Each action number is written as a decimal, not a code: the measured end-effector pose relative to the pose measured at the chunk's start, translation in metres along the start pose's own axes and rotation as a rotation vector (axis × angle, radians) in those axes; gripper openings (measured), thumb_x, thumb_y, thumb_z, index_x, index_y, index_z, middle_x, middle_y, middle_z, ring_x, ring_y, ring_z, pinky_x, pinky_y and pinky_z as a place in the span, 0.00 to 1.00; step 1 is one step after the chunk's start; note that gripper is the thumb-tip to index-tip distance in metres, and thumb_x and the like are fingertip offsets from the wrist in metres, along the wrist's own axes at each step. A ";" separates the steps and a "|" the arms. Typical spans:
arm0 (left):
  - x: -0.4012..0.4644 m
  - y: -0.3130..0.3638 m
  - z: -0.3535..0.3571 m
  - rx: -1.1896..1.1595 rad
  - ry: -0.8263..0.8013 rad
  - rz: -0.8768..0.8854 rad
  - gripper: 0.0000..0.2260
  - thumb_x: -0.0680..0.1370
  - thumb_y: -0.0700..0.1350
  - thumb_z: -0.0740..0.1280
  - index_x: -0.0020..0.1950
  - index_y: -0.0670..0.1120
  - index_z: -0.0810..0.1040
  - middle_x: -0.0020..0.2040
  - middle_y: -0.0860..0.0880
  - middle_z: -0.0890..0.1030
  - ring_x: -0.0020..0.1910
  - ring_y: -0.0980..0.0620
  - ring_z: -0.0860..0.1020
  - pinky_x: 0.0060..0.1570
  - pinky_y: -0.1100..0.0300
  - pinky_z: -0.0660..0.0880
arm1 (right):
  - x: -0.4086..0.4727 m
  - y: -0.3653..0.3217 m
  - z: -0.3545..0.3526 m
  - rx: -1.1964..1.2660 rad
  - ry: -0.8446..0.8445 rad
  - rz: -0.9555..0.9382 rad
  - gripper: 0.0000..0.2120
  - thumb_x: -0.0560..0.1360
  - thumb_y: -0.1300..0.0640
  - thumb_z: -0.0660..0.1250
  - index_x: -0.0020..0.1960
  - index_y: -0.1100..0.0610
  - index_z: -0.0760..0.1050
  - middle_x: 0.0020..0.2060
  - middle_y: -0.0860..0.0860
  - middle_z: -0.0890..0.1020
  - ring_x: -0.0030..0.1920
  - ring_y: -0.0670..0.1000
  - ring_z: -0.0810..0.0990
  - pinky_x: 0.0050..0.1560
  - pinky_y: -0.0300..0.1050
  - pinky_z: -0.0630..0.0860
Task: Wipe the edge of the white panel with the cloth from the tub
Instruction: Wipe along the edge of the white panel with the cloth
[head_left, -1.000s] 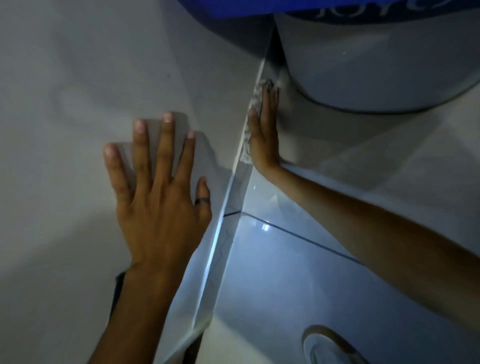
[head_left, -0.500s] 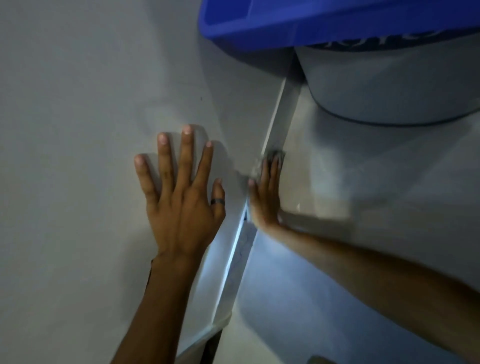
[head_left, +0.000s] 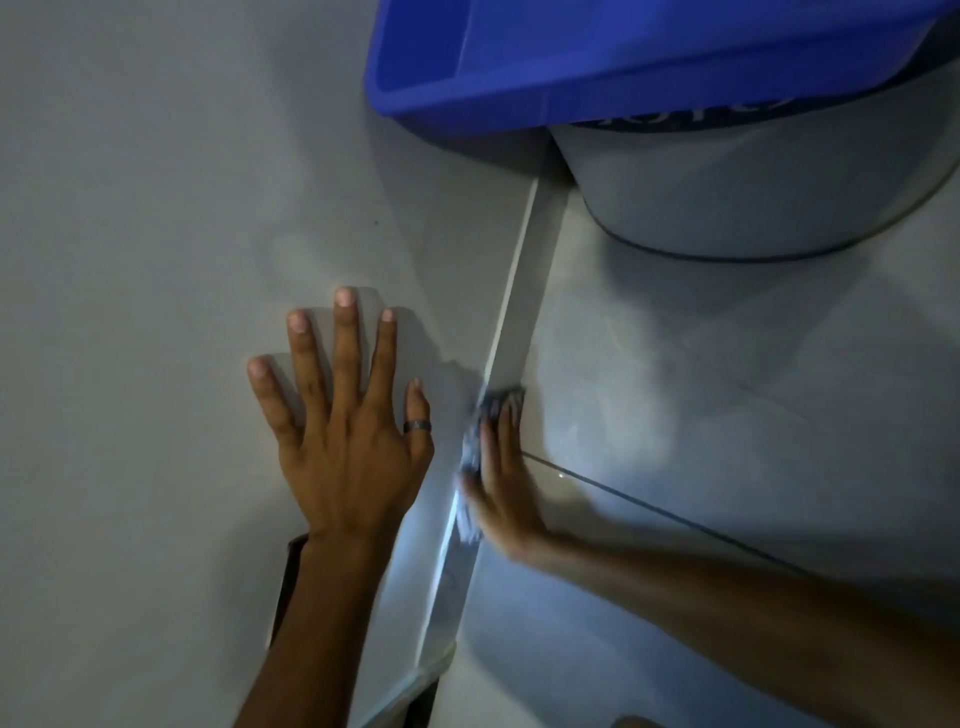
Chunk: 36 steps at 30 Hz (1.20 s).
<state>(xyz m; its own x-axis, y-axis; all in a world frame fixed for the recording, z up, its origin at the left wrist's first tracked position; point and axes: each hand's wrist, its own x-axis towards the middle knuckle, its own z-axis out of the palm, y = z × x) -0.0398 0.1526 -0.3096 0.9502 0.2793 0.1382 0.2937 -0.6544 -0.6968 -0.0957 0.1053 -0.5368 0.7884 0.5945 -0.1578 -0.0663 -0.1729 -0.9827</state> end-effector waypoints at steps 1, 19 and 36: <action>0.000 0.001 0.001 0.001 0.002 -0.007 0.31 0.87 0.60 0.54 0.90 0.53 0.54 0.90 0.46 0.50 0.86 0.46 0.37 0.80 0.45 0.23 | -0.026 0.007 0.011 -0.030 -0.059 -0.070 0.37 0.83 0.37 0.48 0.80 0.47 0.30 0.82 0.55 0.35 0.84 0.58 0.39 0.83 0.65 0.53; -0.061 -0.043 -0.011 -0.006 0.008 0.075 0.30 0.87 0.56 0.58 0.89 0.52 0.57 0.89 0.47 0.51 0.86 0.47 0.41 0.81 0.46 0.27 | 0.119 -0.019 -0.041 0.099 0.506 0.003 0.28 0.85 0.53 0.55 0.81 0.64 0.57 0.82 0.63 0.58 0.83 0.62 0.54 0.82 0.65 0.56; -0.076 -0.049 -0.015 0.038 -0.062 0.096 0.31 0.88 0.57 0.52 0.90 0.52 0.51 0.90 0.46 0.45 0.88 0.41 0.44 0.77 0.48 0.20 | -0.071 -0.019 0.036 0.184 -0.142 0.166 0.41 0.80 0.34 0.45 0.82 0.57 0.37 0.83 0.58 0.38 0.84 0.55 0.38 0.84 0.62 0.43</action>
<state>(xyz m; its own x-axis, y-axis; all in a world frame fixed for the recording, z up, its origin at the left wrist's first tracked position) -0.1251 0.1532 -0.2757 0.9651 0.2604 0.0260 0.1960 -0.6534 -0.7312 -0.1728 0.0949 -0.5100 0.6649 0.6762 -0.3173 -0.3072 -0.1396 -0.9414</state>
